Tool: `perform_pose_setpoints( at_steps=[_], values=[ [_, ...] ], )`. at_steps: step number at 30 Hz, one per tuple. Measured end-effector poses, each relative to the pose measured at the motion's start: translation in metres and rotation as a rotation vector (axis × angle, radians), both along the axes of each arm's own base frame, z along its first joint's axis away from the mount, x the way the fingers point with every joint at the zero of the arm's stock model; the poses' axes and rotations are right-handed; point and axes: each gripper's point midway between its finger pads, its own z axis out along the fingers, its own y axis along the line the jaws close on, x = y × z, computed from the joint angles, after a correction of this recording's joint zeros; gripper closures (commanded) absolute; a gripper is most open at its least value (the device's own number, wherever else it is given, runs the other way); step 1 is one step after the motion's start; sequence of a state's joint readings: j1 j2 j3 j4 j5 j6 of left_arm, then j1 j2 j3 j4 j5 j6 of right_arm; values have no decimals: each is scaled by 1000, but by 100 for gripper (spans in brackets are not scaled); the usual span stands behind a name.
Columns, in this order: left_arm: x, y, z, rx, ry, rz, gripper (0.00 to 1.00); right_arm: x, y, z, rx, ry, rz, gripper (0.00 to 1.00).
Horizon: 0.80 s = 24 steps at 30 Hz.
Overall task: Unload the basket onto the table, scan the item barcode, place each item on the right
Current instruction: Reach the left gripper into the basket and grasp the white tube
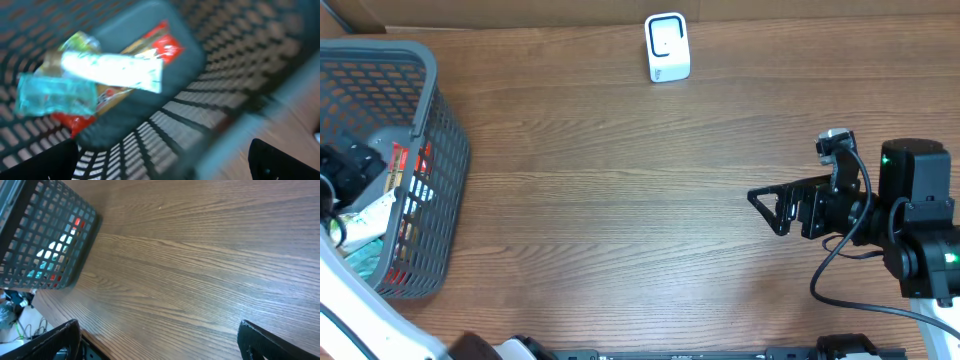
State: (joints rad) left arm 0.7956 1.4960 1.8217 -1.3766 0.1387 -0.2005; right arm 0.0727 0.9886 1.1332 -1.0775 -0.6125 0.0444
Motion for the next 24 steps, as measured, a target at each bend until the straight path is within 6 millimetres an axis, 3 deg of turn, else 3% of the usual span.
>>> perform_pose_setpoints(
  at_steps=[5,12,24],
  values=[
    [-8,32,-38,-45,95,199,2,-3,-2,-4,-13,20,-4,0],
    [2,68,-94,-58,137,383,3,-8,-3,-9,-22,49,-3,0],
    [22,95,-195,-98,186,450,3,-14,-8,-17,-54,93,-23,0]
  ],
)
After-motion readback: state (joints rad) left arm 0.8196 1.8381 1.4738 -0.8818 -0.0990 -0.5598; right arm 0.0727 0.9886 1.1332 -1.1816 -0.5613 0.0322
